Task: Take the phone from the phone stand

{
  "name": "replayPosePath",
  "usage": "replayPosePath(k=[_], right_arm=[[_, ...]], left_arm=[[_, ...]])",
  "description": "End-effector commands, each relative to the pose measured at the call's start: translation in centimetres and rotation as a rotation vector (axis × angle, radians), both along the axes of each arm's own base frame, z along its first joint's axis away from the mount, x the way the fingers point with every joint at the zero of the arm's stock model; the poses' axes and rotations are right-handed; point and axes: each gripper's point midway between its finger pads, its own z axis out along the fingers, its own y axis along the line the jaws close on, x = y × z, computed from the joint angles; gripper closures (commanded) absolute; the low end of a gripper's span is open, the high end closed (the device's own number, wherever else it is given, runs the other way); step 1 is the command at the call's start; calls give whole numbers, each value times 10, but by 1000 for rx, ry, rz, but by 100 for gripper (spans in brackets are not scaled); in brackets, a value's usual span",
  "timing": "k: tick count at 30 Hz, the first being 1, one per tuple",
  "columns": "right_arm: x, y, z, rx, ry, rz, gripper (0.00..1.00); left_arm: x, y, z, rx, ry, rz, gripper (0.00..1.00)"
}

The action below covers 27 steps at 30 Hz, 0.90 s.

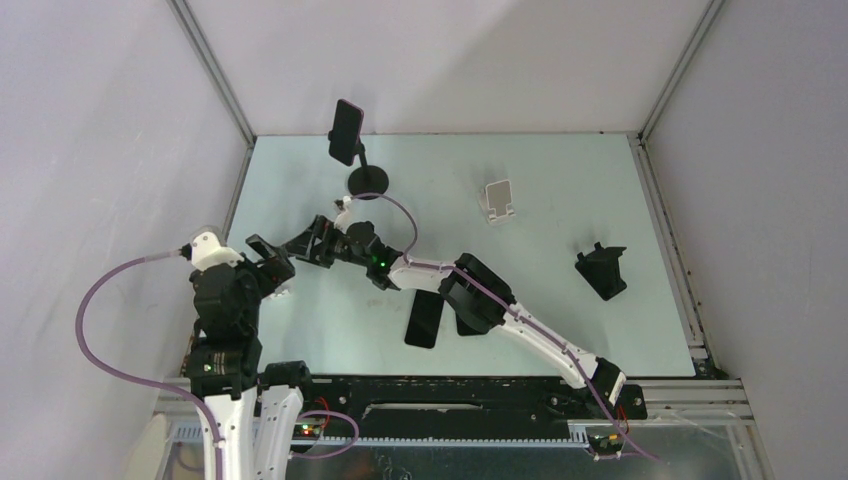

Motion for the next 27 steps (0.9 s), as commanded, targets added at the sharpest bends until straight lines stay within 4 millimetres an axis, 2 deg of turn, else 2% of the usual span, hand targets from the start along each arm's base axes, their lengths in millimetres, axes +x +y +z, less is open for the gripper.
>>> replayPosePath(k=[1, 12, 27], right_arm=[[1, 7, 17, 43, -2, -5, 4], [1, 8, 18, 65, -4, -15, 7], [8, 7, 22, 92, -5, -47, 28]], left_arm=[[4, -1, 6, 18, -27, -19, 5], [5, -1, 6, 17, -27, -20, 5], [5, -1, 6, 17, -26, -22, 5]])
